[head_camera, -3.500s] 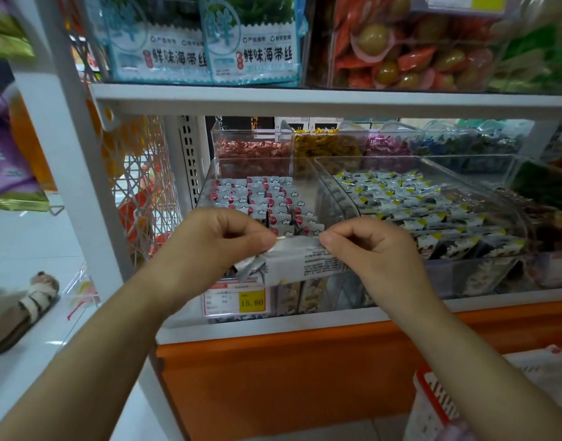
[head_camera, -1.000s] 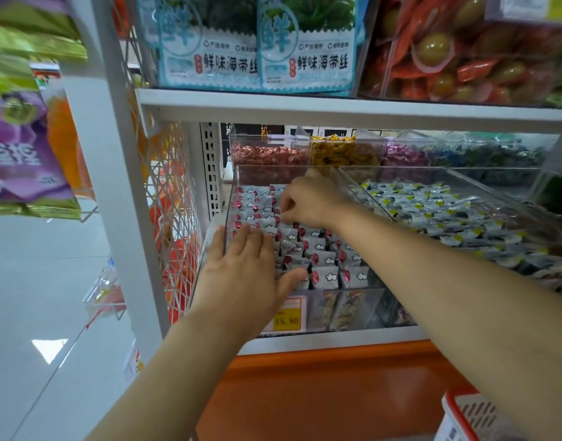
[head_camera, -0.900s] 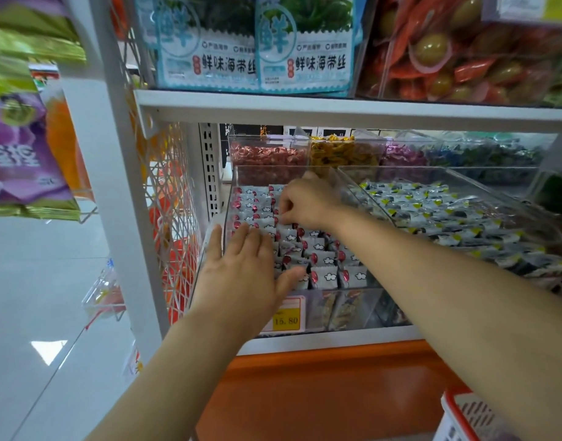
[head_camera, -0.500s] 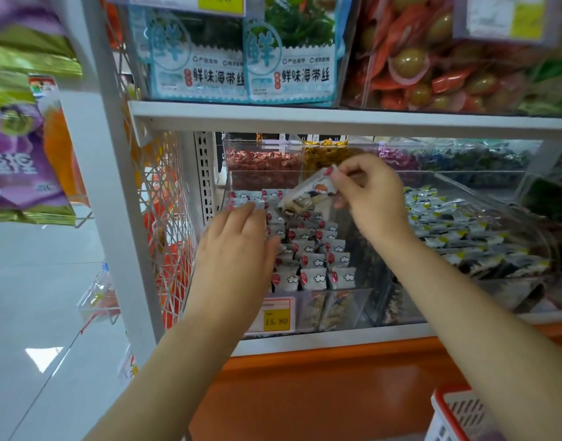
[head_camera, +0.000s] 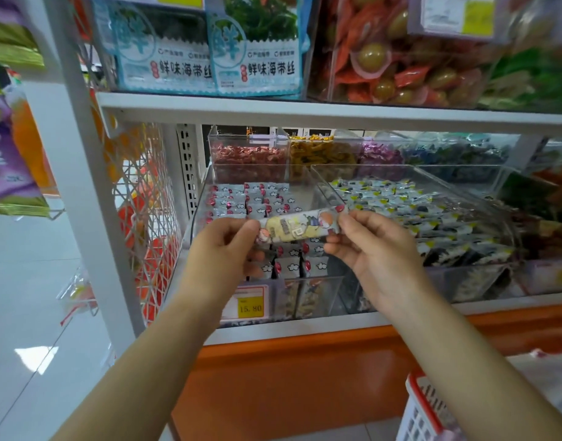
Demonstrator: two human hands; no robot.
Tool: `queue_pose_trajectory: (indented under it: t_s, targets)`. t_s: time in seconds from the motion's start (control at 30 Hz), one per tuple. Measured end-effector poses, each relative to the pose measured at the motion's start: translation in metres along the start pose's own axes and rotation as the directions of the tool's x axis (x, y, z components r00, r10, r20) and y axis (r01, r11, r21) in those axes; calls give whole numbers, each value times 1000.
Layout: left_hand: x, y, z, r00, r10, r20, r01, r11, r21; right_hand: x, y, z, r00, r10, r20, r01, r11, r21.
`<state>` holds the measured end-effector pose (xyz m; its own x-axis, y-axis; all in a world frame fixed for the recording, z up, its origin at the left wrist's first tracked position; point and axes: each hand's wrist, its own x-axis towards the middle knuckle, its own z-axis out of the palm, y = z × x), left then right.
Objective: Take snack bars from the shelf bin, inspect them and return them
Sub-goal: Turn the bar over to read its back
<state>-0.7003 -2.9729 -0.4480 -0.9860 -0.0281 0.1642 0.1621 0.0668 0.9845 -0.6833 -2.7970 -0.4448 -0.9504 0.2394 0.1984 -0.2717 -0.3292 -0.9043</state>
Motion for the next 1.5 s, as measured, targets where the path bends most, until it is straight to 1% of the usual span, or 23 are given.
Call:
queue_pose_trajectory:
  t_s: [0.1, 0.17, 0.23, 0.27, 0.33, 0.43, 0.53, 0.67, 0.73, 0.77, 0.8, 0.87, 0.97, 1.03, 1.1, 1.17, 1.27, 1.37, 1.43, 1.5]
  targets:
    - [1, 1, -1, 993, -114, 20, 115, 968, -222, -3, -1, -2, 994, 73, 79, -82, 991, 108]
    - [1, 2, -1, 985, -169, 41, 172, 917, -360, -5, -2, -3, 990, 77, 116, -89, 990, 109]
    - [2, 2, -2, 978, -205, 42, 203, 876, -438, -6, -2, -4, 991, 71, 111, -78, 995, 58]
    - [2, 2, -3, 976, -215, 35, 208, 869, -448, -6, -1, -4, 993, 71, 98, -73, 997, 19]
    - [2, 1, -4, 978, -210, 10, 195, 889, -414, -5, 0, -4, 994, 82, 69, -81, 996, -23]
    - [0, 1, -4, 987, -158, -10, 148, 944, -296, -4, -1, -5, 992, 119, 37, -120, 993, 8]
    - [-2, 2, -4, 993, -115, 14, 115, 958, -264, -1, -3, -6, 980, 197, 14, -198, 973, 120]
    - [-2, 3, -2, 987, -99, 126, 140, 916, -377, 3, -5, -9, 960, 279, 21, -269, 901, 339]
    - [-2, 3, 0, 981, -75, 177, 143, 901, -410, 4, -6, -11, 959, 284, 22, -269, 877, 399]
    - [-2, 3, 1, 979, -60, 195, 138, 898, -418, 5, -6, -11, 962, 272, 20, -257, 879, 401]
    - [-1, 2, 1, 977, -46, 209, 132, 898, -419, 5, -6, -12, 968, 251, 14, -237, 894, 379]
    - [-1, 0, -1, 975, -17, 219, 104, 915, -389, 5, -5, -12, 982, 190, -5, -180, 942, 283]
    - [-2, -3, -4, 978, 40, 207, 11, 971, -238, 4, -4, -13, 995, 95, 5, -95, 989, 110]
    - [-4, -3, -4, 977, 60, 207, -26, 986, -164, 2, -4, -13, 999, 34, 24, -33, 999, -41]
    - [-6, -1, -3, 976, 42, 213, -8, 988, -154, 3, -2, -16, 999, -20, 31, 24, 987, -157]
    - [-7, 1, -4, 975, 32, 219, -4, 992, -126, 4, 0, -18, 997, -57, 55, 67, 973, -220]
    - [-7, 2, -5, 980, 65, 187, -64, 998, -14, 4, 1, -19, 986, -95, 136, 134, 937, -321]
    - [-6, 3, -6, 981, 92, 171, -105, 992, 69, 3, 1, -18, 982, -92, 164, 149, 913, -380]
    - [-5, 4, -8, 978, 106, 179, -120, 990, 70, 3, 1, -18, 982, -87, 169, 148, 908, -391]
    - [-5, 4, -10, 974, 118, 195, -135, 988, 72, 2, 0, -18, 981, -102, 167, 167, 880, -445]
